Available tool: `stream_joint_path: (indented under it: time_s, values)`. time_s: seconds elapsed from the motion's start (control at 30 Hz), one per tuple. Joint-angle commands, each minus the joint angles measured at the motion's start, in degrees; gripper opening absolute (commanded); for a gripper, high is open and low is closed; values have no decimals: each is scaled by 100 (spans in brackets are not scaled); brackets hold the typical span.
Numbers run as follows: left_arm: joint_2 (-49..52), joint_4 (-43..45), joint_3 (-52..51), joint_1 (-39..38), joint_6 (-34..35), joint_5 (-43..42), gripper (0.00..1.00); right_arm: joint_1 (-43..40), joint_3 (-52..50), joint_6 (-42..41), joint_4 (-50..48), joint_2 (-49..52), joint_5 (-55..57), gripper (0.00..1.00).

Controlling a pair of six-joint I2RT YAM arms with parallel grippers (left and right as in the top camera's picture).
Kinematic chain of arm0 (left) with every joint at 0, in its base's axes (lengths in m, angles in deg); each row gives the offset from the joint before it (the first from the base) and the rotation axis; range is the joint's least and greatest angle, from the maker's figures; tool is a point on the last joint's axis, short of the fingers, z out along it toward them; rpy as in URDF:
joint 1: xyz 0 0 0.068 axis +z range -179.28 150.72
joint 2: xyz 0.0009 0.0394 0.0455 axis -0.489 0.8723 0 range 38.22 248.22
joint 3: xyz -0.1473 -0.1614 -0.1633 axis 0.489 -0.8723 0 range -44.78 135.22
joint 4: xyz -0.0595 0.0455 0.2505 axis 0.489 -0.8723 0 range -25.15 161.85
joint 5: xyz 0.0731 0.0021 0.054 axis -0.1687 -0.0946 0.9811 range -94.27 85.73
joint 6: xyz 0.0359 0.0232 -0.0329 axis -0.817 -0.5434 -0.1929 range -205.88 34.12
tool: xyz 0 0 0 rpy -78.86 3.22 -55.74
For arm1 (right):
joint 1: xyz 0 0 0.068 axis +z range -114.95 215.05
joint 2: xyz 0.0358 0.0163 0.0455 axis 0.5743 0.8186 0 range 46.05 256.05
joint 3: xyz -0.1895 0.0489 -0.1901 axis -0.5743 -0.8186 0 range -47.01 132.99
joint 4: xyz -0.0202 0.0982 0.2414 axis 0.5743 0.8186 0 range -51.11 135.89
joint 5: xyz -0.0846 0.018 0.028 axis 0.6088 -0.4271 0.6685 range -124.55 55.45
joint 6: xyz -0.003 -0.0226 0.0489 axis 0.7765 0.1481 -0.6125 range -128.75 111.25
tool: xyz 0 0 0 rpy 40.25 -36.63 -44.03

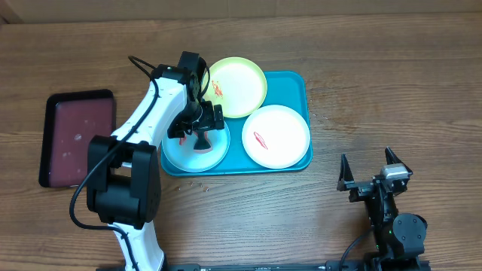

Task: Clean dirty plates on tray and stack at the side
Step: 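Move the right gripper to the light blue plate rim and grip it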

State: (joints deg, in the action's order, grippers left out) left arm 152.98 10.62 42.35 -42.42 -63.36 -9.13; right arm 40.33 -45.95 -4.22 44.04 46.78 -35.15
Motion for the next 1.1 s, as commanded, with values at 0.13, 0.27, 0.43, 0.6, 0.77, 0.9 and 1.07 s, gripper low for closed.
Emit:
stream_joint_path:
  time_s: [0.13,0.27,0.43,0.6,0.77,0.9,1.07]
  values:
    - [26,9,-48,-37,24,42,100,-15,-59,-431,-560,-57,-772,100]
    - [26,9,-48,-37,22,42,100,-15,-59,-476,-914,-57,-1502,100]
    - [26,9,-48,-37,22,44,100,-15,-48,-474,-3233,-57,-2100,100]
    - [26,9,-48,-37,24,42,100,-22,774,-400,-3261,-11,-1305,100]
    - [26,11,-48,-37,22,44,100,-22,2826,343,-737,811,-894,100]
    - [26,9,-48,-37,24,44,100,-22,4887,496,1902,2260,-640,100]
    - [26,11,-48,-37,24,44,100,-15,6918,431,4256,4439,-922,100]
